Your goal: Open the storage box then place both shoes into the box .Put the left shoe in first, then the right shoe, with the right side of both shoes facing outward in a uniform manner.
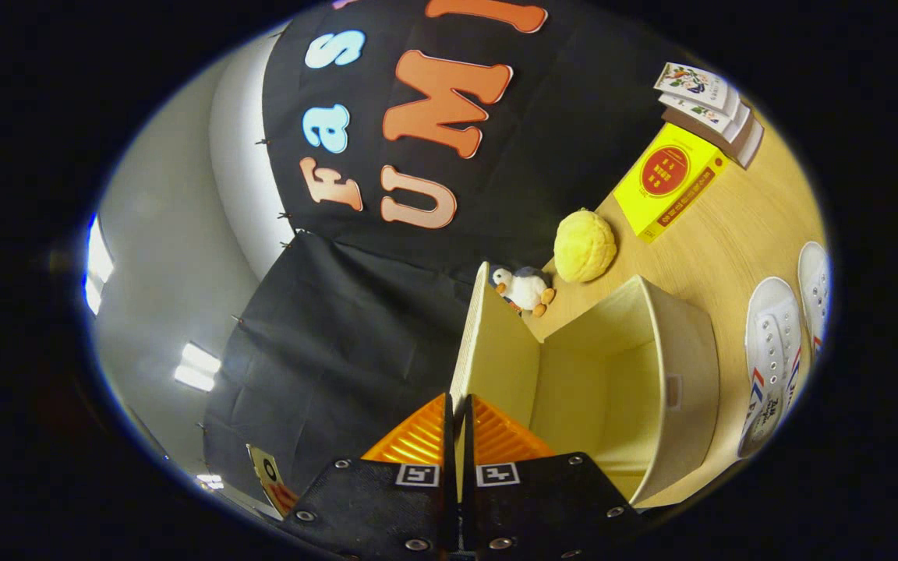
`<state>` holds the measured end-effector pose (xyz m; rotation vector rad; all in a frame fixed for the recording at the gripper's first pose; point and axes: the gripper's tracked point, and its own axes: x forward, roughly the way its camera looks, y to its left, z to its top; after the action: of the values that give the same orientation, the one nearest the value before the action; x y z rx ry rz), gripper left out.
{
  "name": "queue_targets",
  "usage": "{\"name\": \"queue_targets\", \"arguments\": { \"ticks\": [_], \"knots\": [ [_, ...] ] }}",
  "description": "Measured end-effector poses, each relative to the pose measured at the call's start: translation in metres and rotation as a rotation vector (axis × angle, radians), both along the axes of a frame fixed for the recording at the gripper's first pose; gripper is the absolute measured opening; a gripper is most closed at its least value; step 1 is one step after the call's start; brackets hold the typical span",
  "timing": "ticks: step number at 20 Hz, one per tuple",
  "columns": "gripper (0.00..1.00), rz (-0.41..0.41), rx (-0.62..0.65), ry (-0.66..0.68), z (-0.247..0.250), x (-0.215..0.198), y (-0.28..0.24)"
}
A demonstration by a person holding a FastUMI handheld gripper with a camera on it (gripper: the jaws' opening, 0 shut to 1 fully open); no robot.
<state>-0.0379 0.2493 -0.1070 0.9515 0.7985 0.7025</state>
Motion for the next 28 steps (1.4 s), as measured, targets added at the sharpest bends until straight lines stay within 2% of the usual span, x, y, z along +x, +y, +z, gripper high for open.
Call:
{"name": "queue_targets", "arguments": {
  "ticks": [9,18,21,23,24,25,26,28],
  "knots": [
    [0.03,0.062,-0.103,-0.096,0.023,-0.003,0.085],
    [0.03,0.148,-0.228,-0.137,0.006,-0.012,0.17],
    [0.11,0.197,-0.309,-0.182,-0.005,-0.017,0.194],
    [0.22,0.215,-0.389,-0.21,-0.015,-0.018,0.2],
    [0.43,0.215,-0.414,-0.217,-0.02,-0.018,0.201],
    [0.58,0.214,-0.436,-0.216,-0.025,-0.018,0.201],
    [0.8,0.212,-0.459,-0.213,-0.029,-0.017,0.2],
    [0.97,0.196,-0.507,-0.211,-0.038,-0.013,0.191]
  ]
}}
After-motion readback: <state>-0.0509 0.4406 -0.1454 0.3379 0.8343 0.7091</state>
